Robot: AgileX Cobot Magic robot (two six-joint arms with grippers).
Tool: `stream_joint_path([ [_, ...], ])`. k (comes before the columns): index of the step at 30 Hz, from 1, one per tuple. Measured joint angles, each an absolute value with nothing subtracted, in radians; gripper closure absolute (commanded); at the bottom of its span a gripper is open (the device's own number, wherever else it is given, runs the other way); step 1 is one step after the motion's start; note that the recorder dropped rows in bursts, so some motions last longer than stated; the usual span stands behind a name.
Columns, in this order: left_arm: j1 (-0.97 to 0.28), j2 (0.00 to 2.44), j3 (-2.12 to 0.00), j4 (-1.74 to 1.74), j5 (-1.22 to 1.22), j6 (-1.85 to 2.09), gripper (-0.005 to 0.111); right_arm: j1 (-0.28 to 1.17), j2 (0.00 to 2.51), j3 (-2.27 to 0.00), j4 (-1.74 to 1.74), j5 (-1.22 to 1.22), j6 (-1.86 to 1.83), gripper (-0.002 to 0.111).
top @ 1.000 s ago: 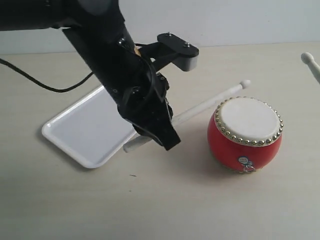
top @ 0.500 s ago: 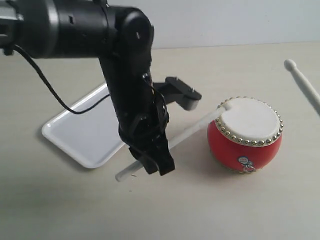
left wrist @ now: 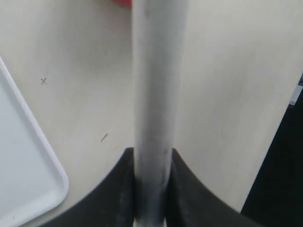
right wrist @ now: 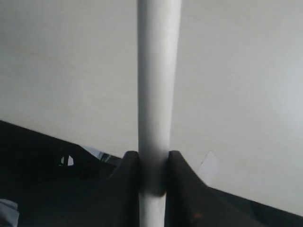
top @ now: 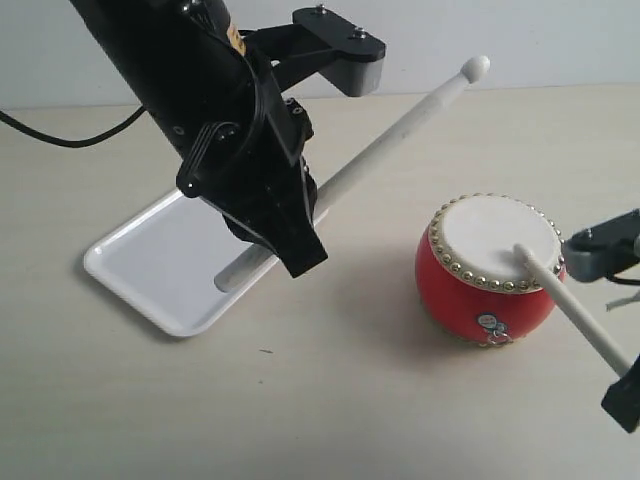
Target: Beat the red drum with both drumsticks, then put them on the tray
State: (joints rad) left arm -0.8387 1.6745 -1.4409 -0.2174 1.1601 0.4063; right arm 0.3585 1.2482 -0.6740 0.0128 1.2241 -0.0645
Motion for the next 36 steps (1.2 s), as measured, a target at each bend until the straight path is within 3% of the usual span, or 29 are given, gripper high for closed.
stream_joint_path([
  [9, -0.849, 1.735, -1.441, -0.217, 1.164, 0.400, 0.107, 0.358, 1.006, -0.857, 0.000, 1.217, -0.021, 0.108],
  [22, -0.901, 2.146, -1.603, -0.219, 1.203, 0.399, 0.107, 0.358, 0.912, -0.836, -0.040, 1.227, 0.026, 0.108],
  [30, -0.889, 1.965, -1.634, -0.219, 1.206, 0.393, 0.107, 0.358, 0.923, -0.808, -0.040, 1.226, 0.019, 0.108],
  [36, -0.888, 1.791, -1.635, -0.191, 1.210, 0.372, 0.107, 0.358, 1.058, -0.628, -0.032, 1.226, -0.011, 0.108],
])
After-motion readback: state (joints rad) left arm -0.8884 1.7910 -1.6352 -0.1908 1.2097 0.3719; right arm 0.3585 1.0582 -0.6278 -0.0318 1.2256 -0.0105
